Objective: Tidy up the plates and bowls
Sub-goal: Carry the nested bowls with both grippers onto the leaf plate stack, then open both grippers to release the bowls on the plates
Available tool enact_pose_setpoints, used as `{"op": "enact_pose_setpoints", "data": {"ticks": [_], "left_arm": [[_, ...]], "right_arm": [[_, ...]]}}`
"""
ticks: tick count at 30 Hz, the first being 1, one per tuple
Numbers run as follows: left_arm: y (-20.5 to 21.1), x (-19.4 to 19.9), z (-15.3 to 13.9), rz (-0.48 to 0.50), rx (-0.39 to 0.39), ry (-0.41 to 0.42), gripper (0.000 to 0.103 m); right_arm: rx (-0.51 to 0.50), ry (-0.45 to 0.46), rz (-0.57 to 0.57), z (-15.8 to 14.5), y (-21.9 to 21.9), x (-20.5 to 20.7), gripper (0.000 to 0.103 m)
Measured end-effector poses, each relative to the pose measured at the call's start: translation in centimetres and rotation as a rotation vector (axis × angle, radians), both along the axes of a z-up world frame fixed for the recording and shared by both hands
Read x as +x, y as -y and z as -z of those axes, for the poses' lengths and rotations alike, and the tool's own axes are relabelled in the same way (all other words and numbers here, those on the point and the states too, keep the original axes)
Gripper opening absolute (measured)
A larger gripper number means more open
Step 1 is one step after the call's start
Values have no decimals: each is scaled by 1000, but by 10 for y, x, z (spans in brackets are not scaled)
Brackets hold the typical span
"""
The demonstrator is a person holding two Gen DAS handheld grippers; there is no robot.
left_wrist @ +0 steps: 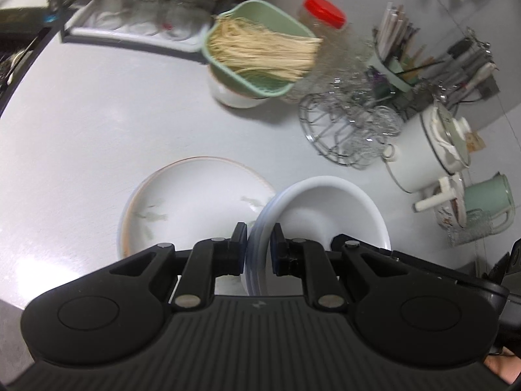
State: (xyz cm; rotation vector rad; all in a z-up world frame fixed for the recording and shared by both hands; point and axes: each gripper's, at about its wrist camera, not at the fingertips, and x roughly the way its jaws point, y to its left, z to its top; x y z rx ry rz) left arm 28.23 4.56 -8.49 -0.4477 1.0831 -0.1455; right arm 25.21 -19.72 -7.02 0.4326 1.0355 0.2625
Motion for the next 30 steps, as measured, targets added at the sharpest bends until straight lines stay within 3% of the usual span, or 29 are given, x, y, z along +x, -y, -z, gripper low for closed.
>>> {"op": "enact_pose_setpoints", "data": {"ticks": [10, 22, 26, 30], "left_arm": [[-27, 10, 37, -27, 2, -74, 16], [-39, 26, 61, -11, 16, -85, 18], [-41, 26, 57, -12, 26, -78, 49], [-41, 23, 42, -5, 39, -37, 52]], "right_arm": [[-31, -72, -61, 28, -34, 15, 18], [-43, -112, -89, 52, -51, 32, 18], [-46, -108, -92, 52, -53, 34, 22], [-48, -84, -85, 44, -51, 31, 33]]}}
